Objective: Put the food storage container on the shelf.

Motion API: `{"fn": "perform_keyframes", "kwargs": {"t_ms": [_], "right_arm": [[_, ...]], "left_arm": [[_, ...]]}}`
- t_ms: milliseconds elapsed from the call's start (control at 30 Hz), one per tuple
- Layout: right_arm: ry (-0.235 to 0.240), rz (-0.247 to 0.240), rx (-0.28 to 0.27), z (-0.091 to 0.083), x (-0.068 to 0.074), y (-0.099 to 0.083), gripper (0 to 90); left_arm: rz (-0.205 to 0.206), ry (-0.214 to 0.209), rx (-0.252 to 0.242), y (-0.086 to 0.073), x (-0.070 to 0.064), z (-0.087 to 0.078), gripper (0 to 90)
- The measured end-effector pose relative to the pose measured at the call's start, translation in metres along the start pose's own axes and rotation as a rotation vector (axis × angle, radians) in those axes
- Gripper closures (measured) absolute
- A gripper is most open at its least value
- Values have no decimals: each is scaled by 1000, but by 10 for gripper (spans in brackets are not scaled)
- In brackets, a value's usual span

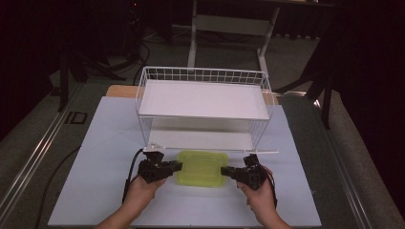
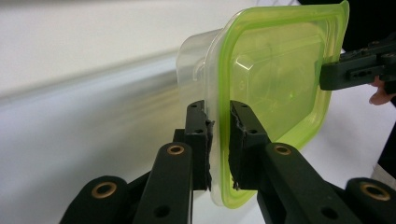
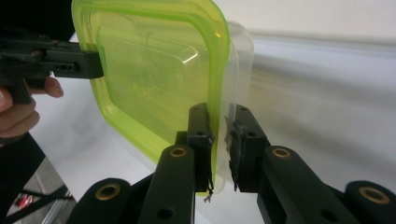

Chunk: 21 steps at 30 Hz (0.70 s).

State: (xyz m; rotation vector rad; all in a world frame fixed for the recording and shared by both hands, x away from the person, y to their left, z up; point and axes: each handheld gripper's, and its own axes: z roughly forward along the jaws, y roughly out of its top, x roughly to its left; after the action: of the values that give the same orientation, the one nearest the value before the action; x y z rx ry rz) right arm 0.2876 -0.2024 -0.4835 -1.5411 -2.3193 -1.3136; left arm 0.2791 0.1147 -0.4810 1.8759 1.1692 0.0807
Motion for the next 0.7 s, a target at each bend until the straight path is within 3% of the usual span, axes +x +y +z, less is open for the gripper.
{"fn": "perform_keyframes", "kwargs": {"t_ms": [333, 700], "right_arm": [[-24, -17, -64, -1, 1, 28, 799], [-72, -20, -95, 18, -15, 49, 796]], "left_arm": [[5, 31, -53, 23, 6, -1, 801], [-7, 59, -70, 35, 21, 20, 798]]}}
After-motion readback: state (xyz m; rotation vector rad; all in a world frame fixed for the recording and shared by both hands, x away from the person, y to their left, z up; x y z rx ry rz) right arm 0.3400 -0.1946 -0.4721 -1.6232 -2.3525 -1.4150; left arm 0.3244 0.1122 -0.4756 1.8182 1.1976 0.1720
